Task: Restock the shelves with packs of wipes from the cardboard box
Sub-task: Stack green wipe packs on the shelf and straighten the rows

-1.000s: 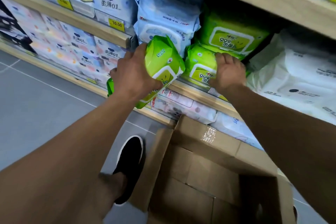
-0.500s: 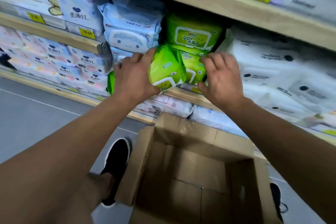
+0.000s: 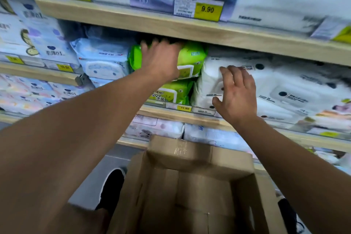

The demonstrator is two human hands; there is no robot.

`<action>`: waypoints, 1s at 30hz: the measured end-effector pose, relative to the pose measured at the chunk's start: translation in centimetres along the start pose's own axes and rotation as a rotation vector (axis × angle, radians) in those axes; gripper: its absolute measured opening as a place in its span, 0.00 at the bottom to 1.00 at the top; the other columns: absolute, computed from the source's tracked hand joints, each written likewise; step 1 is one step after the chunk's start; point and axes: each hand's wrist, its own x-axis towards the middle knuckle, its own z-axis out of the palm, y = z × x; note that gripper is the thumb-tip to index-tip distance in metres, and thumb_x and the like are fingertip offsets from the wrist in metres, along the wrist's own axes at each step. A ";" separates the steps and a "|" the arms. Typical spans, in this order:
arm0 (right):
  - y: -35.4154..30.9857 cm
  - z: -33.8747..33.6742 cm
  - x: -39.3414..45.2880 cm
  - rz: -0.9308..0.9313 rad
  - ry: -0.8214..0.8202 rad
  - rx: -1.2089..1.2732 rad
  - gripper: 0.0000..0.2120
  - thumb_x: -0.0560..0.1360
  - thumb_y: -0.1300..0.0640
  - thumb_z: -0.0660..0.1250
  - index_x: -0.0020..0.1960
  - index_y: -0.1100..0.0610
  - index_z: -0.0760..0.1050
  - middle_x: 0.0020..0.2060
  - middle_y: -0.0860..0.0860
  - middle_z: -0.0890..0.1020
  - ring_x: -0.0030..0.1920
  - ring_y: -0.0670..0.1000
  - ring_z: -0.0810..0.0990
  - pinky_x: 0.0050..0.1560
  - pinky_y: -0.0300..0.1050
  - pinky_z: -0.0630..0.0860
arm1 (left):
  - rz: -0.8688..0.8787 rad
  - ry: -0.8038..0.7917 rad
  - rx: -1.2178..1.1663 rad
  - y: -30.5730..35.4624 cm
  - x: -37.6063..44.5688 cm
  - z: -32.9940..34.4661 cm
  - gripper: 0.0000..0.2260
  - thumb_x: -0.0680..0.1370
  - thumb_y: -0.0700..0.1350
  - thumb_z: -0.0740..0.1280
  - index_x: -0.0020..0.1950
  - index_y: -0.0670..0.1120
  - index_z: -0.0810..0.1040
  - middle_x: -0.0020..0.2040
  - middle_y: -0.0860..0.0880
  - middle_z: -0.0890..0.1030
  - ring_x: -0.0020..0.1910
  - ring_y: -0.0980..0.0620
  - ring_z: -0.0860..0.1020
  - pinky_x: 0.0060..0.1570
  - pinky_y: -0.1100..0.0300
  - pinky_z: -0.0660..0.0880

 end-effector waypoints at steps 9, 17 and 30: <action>-0.1 1.1 -0.3 0.029 0.034 0.042 0.40 0.65 0.51 0.74 0.73 0.56 0.62 0.71 0.57 0.65 0.73 0.62 0.58 0.73 0.59 0.54 | 0.046 0.059 -0.015 -0.6 0.1 5.6 0.38 0.70 0.48 0.71 0.74 0.61 0.55 0.71 0.49 0.66 0.69 0.41 0.62 0.67 0.34 0.53; -0.8 0.1 -0.6 0.049 -0.003 0.057 0.39 0.66 0.51 0.73 0.73 0.56 0.61 0.72 0.57 0.64 0.73 0.62 0.57 0.74 0.58 0.53 | 0.096 0.103 -0.091 -1.3 -1.9 3.8 0.35 0.69 0.53 0.70 0.74 0.57 0.60 0.71 0.49 0.67 0.70 0.43 0.63 0.69 0.36 0.54; -8.0 0.2 5.4 -0.119 -0.106 -0.115 0.31 0.69 0.48 0.70 0.68 0.55 0.66 0.65 0.56 0.70 0.66 0.62 0.66 0.73 0.59 0.53 | 0.016 0.116 -0.061 -7.1 -0.8 4.4 0.24 0.75 0.53 0.65 0.71 0.58 0.66 0.68 0.46 0.72 0.69 0.40 0.63 0.67 0.40 0.59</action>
